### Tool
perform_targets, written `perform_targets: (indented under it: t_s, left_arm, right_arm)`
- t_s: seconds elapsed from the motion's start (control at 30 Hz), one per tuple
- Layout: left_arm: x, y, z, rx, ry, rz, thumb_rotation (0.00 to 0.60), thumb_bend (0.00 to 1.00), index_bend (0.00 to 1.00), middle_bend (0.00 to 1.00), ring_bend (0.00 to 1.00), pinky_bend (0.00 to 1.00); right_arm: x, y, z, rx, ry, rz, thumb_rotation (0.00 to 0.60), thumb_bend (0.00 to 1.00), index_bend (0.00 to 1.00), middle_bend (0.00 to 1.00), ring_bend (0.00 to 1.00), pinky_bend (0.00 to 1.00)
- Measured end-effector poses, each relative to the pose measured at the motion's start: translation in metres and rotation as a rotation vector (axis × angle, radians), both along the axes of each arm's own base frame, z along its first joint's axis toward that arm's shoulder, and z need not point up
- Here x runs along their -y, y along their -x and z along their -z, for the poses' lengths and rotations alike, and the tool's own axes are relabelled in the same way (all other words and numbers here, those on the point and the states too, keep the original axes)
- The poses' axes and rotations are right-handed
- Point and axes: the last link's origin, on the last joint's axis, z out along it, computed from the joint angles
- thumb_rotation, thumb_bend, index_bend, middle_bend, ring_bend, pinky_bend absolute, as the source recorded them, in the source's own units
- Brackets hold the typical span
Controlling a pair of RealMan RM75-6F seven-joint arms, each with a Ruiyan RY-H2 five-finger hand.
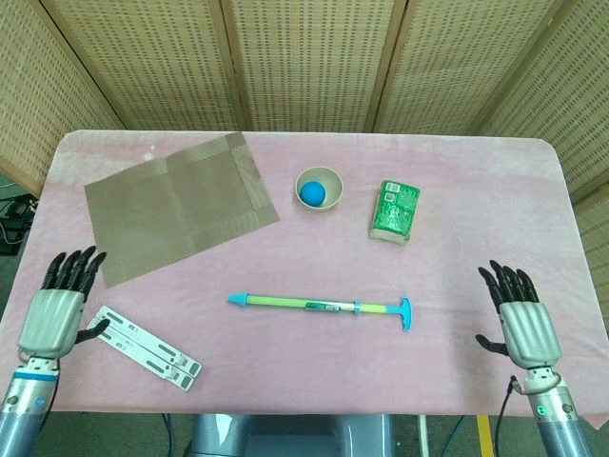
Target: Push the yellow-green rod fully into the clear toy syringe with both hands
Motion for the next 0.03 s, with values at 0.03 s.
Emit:
perform_targets:
  t_s: [0.03]
  left_arm:
    - [0.0062, 0.0060, -0.0010, 0.003, -0.009, -0.011, 0.600, 0.09, 0.00, 0.00, 0.00, 0.00]
  right_arm:
    - [-0.0058, 0.0035, 0.0005, 0.007, 0.001, -0.001, 0.600, 0.10, 0.05, 0.00, 0.00, 0.00]
